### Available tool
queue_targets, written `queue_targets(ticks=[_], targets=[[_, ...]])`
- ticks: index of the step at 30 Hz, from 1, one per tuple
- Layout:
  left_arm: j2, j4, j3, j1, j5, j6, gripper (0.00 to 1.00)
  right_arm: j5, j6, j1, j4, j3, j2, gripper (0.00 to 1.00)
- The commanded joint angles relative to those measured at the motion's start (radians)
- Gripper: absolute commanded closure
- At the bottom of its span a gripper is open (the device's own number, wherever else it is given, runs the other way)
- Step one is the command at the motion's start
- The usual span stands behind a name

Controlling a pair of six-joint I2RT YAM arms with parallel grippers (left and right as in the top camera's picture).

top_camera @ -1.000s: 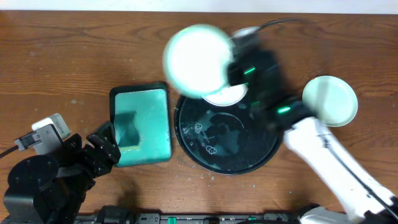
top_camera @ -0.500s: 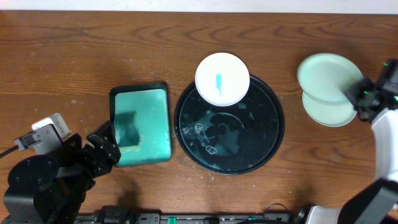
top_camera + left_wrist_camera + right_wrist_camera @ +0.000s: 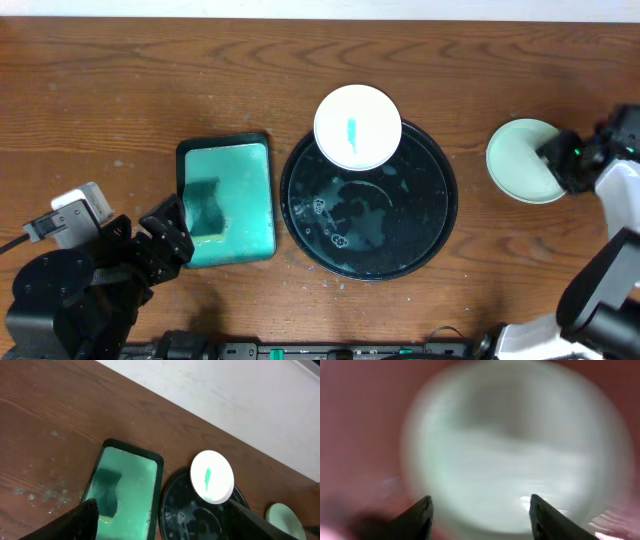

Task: Clean dirty plates on tray and stack at the side
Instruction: 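Carry the plate right and stack it on the first pale green plate, then grip the white stained plate with the right gripper and drag it to tray center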

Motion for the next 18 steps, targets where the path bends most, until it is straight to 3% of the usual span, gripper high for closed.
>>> queue_targets(ticks=[1,5,8,13,15,18], targets=[[0.000,0.001,0.007,0.004,-0.002,0.007,0.21,-0.282,-0.229,0.141,0.057,0.010,-0.113,0.45],[0.000,0.001,0.007,0.004,-0.002,0.007,0.21,-0.220,-0.336,0.312,0.100,0.010,-0.114,0.50],[0.000,0.001,0.007,0.004,-0.002,0.007,0.21,-0.035,-0.354,0.465,0.135,0.007,-0.070,0.52],[0.000,0.001,0.007,0.004,-0.002,0.007,0.20,0.195,-0.354,0.651,0.292,0.007,0.096,0.47],[0.000,0.002,0.007,0.004,-0.002,0.007,0.21,0.197,-0.354,0.686,0.361,0.007,0.161,0.42],[0.000,0.001,0.007,0.004,-0.002,0.007,0.21,0.197,-0.354,0.718,0.446,0.007,0.251,0.44]])
